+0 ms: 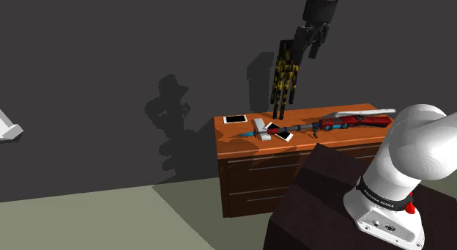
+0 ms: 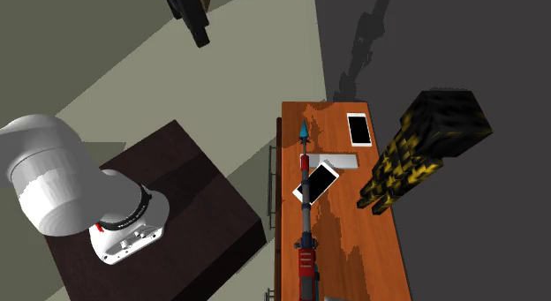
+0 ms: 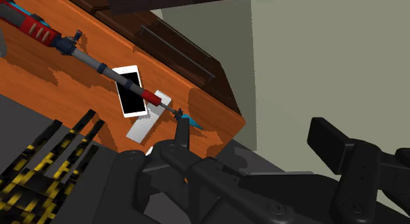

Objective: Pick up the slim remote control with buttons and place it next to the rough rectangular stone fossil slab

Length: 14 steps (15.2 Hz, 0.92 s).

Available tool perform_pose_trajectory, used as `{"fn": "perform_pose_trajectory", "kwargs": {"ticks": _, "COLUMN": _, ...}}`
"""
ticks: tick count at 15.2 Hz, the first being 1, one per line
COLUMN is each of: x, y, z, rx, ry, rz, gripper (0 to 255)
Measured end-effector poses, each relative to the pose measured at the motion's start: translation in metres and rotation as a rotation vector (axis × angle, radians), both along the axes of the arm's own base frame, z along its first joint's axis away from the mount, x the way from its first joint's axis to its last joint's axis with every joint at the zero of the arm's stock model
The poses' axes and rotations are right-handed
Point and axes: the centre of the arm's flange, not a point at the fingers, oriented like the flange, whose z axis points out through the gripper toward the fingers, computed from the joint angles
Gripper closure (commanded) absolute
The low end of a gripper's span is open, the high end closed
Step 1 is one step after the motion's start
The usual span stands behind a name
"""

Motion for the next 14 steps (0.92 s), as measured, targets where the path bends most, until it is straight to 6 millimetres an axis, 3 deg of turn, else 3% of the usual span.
{"fn": "perform_pose_trajectory", "kwargs": {"ticks": 4, "x": 0.016, "y": -0.009, "z": -0.02, "rx": 0.001, "ry": 0.004, "rz": -0.019, "gripper": 0}}
{"fn": "perform_pose_trajectory", "kwargs": {"ticks": 14, "x": 0.088, "y": -0.058, "z": -0.122, "rx": 0.008, "ry": 0.02, "rz": -0.11, "gripper": 0}}
